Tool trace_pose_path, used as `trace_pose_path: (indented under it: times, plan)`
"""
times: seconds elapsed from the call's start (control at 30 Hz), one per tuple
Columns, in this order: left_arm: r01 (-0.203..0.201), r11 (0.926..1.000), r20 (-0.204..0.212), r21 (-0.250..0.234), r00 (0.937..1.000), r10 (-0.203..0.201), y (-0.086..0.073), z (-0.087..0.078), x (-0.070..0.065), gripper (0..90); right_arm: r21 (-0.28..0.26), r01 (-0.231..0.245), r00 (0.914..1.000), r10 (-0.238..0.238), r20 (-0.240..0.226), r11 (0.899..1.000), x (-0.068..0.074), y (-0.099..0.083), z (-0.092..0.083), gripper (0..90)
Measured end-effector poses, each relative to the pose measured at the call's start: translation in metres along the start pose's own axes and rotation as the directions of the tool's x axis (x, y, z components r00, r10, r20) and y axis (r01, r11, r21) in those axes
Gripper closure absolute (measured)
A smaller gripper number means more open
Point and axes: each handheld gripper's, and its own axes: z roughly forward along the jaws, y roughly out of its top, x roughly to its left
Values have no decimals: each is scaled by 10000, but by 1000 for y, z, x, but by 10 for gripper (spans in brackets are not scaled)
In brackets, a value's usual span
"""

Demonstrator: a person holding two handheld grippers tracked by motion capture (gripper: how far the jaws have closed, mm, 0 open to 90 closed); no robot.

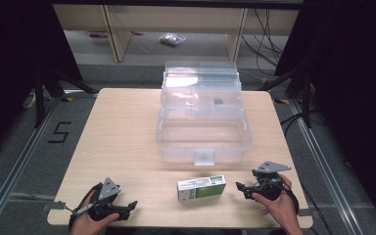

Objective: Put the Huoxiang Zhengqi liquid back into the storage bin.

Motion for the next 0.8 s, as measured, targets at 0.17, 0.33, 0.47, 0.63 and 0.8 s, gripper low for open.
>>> trace_pose_path:
  times: [0.17, 0.33, 0.47, 0.63, 0.8]
  plan:
    - [0, 10000, -3, -1, 10000, 0, 0, 0, 0, 153, -27, 379, 9992, -379, 87, 9993, -1, 5, -4, 198]
    - [15, 10000, -23, -5, 10000, -15, 0, 0, 0, 153, 117, 577, 9983, -578, 70, 9983, 0, 10, -8, 198]
    - [3, 10000, -17, -7, 10000, -3, 0, 0, 0, 152, 135, 443, 9990, -443, 3, 9989, 6, 13, -11, 192]
    - [-112, 9999, -20, 78, 9999, 113, 1, -1, 1, 152, 333, 886, 9960, -889, 87, 9955, 8, 19, -18, 187]
    - [22, 10000, -17, 5, 10000, -22, 0, -1, 0, 151, 364, 1106, 9938, -1108, 49, 9932, 10, 24, -26, 184]
